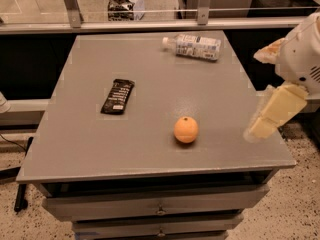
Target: Move orange near blue plastic bottle
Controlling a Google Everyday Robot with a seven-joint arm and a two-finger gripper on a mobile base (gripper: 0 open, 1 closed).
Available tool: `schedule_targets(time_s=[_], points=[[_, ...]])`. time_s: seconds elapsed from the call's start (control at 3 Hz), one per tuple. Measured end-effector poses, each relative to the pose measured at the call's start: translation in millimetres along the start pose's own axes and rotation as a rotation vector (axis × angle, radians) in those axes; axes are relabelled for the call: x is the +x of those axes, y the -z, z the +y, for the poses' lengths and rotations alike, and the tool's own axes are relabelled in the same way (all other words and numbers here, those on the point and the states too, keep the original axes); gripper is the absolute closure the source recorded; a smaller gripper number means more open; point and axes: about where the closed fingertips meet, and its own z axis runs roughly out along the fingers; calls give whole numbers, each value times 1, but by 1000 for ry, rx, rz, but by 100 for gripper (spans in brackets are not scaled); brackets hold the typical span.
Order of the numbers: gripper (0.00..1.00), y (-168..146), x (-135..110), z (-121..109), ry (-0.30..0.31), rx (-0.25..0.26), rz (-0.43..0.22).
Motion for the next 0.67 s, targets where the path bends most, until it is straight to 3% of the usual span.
schedule_targets(time_s=[0.67], points=[[0, -56, -26, 24, -154, -54, -249]])
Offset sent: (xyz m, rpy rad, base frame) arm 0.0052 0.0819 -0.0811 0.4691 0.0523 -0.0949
